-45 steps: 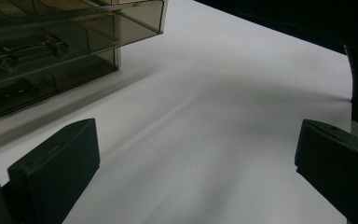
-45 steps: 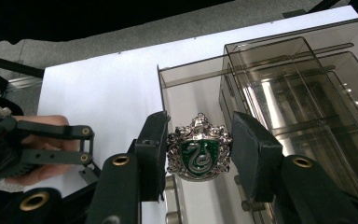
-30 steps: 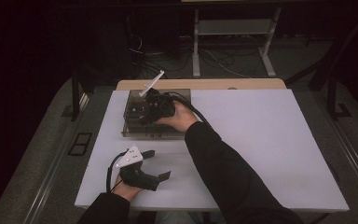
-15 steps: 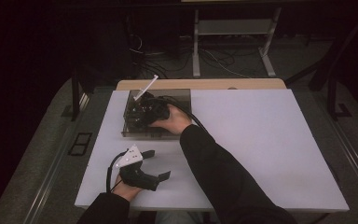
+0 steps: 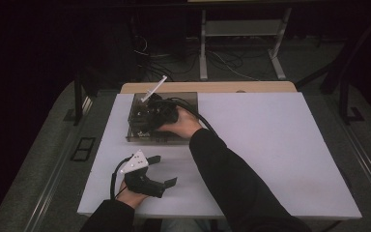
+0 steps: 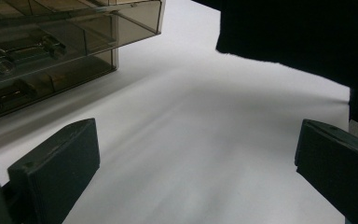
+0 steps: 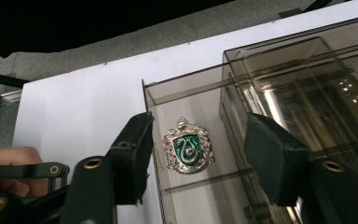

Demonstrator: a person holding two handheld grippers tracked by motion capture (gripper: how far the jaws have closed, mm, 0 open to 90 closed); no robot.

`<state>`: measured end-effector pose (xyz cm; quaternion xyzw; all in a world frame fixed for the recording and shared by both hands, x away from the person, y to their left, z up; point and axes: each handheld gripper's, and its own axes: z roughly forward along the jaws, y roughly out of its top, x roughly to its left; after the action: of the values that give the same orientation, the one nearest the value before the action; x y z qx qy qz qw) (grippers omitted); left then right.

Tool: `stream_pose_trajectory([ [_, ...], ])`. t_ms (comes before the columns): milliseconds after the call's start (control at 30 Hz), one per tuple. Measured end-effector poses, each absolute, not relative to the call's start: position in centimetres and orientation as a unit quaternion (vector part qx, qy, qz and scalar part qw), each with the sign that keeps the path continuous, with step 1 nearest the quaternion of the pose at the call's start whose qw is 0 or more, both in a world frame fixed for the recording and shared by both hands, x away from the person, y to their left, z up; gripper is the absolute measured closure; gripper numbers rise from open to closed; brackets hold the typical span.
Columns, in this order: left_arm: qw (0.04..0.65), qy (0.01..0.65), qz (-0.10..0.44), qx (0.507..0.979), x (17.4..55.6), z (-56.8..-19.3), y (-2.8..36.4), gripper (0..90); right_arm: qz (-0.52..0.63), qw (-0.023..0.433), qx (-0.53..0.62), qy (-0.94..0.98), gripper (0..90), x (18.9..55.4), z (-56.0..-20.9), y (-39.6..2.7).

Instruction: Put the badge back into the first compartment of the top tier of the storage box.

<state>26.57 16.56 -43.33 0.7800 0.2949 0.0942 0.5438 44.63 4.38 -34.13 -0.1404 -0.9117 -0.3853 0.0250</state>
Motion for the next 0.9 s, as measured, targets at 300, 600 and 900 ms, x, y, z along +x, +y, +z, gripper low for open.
stream_pose_trajectory([
  [300, 0.542, 0.296, 0.094, 0.781, 26.5, -43.4, 16.5, 0.0, -0.396, 0.008, -0.16, -0.904, 18.7, 44.0, -33.2, 2.1],
  [600, 0.541, 0.296, 0.094, 0.782, 26.5, -43.4, 16.4, 0.0, -0.412, 0.01, -0.185, -0.892, 0.4, 43.3, -32.3, -0.2],
  [900, 0.54, 0.298, 0.093, 0.782, 26.5, -43.4, 16.4, 0.0, -0.41, 0.0, -0.197, -0.89, 0.4, 42.4, -32.0, -3.3],
])
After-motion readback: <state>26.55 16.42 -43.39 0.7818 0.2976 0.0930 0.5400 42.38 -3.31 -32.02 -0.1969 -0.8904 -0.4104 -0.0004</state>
